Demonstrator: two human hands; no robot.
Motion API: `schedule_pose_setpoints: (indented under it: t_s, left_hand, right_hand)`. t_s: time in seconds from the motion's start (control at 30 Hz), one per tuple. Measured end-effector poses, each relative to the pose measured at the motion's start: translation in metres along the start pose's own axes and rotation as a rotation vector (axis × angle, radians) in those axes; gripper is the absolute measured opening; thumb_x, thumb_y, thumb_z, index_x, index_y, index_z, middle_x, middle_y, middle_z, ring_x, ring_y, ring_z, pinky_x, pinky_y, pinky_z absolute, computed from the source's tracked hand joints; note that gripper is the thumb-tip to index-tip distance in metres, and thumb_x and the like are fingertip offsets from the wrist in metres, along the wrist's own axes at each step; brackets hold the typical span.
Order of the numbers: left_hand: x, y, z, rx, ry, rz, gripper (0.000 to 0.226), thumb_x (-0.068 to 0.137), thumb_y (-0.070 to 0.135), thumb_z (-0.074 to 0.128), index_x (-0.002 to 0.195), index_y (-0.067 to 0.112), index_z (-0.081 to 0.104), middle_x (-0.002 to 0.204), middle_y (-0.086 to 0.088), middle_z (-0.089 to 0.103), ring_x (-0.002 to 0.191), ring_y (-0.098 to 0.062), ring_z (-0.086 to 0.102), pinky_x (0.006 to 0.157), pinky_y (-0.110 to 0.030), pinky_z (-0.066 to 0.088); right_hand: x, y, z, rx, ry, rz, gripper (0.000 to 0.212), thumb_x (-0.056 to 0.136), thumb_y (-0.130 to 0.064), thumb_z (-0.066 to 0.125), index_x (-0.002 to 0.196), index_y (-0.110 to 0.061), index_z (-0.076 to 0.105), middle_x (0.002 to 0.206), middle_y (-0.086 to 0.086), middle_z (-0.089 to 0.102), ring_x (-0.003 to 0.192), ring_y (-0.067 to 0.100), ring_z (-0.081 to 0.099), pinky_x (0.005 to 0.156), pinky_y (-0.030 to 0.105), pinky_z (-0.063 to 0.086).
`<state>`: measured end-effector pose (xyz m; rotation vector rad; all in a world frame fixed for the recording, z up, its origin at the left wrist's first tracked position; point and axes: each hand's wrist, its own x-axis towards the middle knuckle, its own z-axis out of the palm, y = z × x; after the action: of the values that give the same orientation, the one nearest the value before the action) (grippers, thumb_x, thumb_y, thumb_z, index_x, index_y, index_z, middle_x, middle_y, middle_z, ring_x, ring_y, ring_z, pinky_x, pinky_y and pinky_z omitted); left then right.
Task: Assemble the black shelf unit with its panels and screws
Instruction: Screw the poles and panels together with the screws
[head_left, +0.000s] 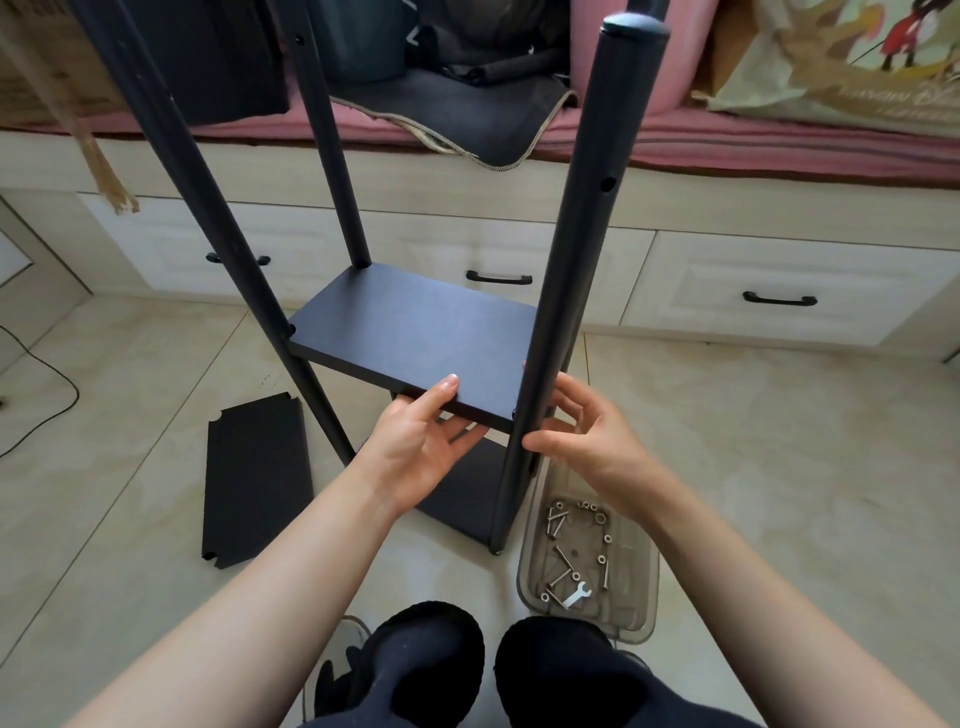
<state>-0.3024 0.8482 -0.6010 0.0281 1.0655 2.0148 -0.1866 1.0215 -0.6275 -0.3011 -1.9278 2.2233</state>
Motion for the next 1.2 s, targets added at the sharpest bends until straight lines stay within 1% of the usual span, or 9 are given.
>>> schedule_pose_setpoints:
  t_s: [0.1, 0.27, 0.37, 0.47, 0.53, 0.6, 0.83, 1.03, 1.2]
  left_hand:
    - [-0.001, 0.001, 0.002, 0.062, 0.054, 0.006, 0.029, 0.099, 0.017, 0.06, 0.128, 0.018, 0.057, 0.125, -0.01, 0.07, 0.109, -0.03, 0.07, 0.079, -0.038, 0.062]
    - [-0.017, 0.016, 0.01, 0.532, 0.274, -0.123, 0.034, 0.099, 0.044, 0.058, 0.112, 0.013, 0.06, 0.094, -0.012, 0.078, 0.082, -0.027, 0.077, 0.068, -0.033, 0.06]
    - [-0.031, 0.013, 0.007, 1.127, 0.519, 0.3, 0.033, 0.091, 0.05, 0.066, 0.088, 0.017, 0.06, 0.072, 0.001, 0.067, 0.067, -0.015, 0.067, 0.059, -0.022, 0.047]
    - [-0.04, 0.012, 0.016, 1.408, 0.238, 0.856, 0.025, 0.081, 0.033, 0.08, 0.086, 0.021, 0.059, 0.081, 0.009, 0.061, 0.08, -0.006, 0.054, 0.07, -0.017, 0.042]
    - [-0.03, 0.01, 0.021, 1.638, -0.017, 0.825, 0.051, 0.076, 0.037, 0.084, 0.119, 0.017, 0.064, 0.119, 0.004, 0.064, 0.118, -0.012, 0.051, 0.102, -0.022, 0.04]
    - [-0.018, 0.008, 0.025, 1.812, -0.159, 0.693, 0.081, 0.077, 0.048, 0.081, 0.146, 0.02, 0.049, 0.151, 0.006, 0.047, 0.148, -0.015, 0.029, 0.123, -0.035, 0.021]
    - [0.0, 0.002, 0.021, 1.865, -0.215, 0.731, 0.073, 0.083, 0.054, 0.072, 0.148, 0.03, 0.047, 0.152, 0.009, 0.048, 0.15, -0.015, 0.03, 0.124, -0.043, 0.021]
    - [-0.002, -0.005, 0.021, 1.843, -0.197, 0.775, 0.072, 0.09, 0.05, 0.067, 0.153, 0.031, 0.038, 0.157, 0.008, 0.04, 0.151, -0.017, 0.026, 0.125, -0.045, 0.017]
    - [-0.001, -0.006, 0.021, 1.831, -0.184, 0.782, 0.069, 0.092, 0.049, 0.065, 0.153, 0.031, 0.038, 0.157, 0.007, 0.04, 0.152, -0.017, 0.025, 0.125, -0.043, 0.015]
  right_hand:
    - [-0.001, -0.007, 0.0, -0.027, 0.0, -0.002, 0.067, 0.07, -0.01, 0.085, 0.132, -0.024, 0.063, 0.117, 0.004, 0.07, 0.109, 0.024, 0.068, 0.089, 0.028, 0.055]
    - [0.002, -0.01, -0.001, 0.001, -0.007, -0.019, 0.06, 0.068, 0.002, 0.083, 0.122, -0.022, 0.071, 0.117, 0.014, 0.071, 0.111, 0.023, 0.068, 0.089, 0.024, 0.053]
    - [0.002, -0.01, -0.001, -0.003, 0.01, 0.001, 0.058, 0.065, -0.002, 0.085, 0.118, -0.024, 0.073, 0.114, 0.014, 0.072, 0.108, 0.023, 0.069, 0.087, 0.025, 0.054]
    - [0.002, -0.012, -0.001, -0.004, -0.009, 0.0, 0.056, 0.067, -0.002, 0.083, 0.118, -0.024, 0.073, 0.113, 0.014, 0.072, 0.108, 0.025, 0.068, 0.088, 0.026, 0.054]
    - [0.002, -0.014, 0.0, -0.001, -0.017, -0.009, 0.055, 0.068, 0.003, 0.081, 0.116, -0.024, 0.074, 0.112, 0.017, 0.071, 0.104, 0.023, 0.069, 0.087, 0.027, 0.054]
    - [0.001, -0.017, 0.0, 0.0, -0.014, -0.01, 0.056, 0.069, 0.007, 0.079, 0.116, -0.023, 0.074, 0.113, 0.021, 0.07, 0.103, 0.024, 0.068, 0.087, 0.029, 0.055]
    - [0.001, -0.023, -0.007, -0.064, -0.028, 0.052, 0.054, 0.077, 0.008, 0.074, 0.128, -0.01, 0.066, 0.115, 0.016, 0.072, 0.106, 0.026, 0.07, 0.083, 0.024, 0.053]
    - [-0.003, -0.026, -0.012, -0.09, -0.081, 0.058, 0.053, 0.084, -0.01, 0.07, 0.135, -0.022, 0.06, 0.122, 0.007, 0.071, 0.117, 0.022, 0.065, 0.097, 0.035, 0.05]
    - [-0.01, -0.02, -0.027, 0.147, -0.008, 0.099, 0.07, 0.088, -0.011, 0.07, 0.143, -0.044, 0.04, 0.125, 0.014, 0.068, 0.124, 0.028, 0.06, 0.104, 0.04, 0.047]
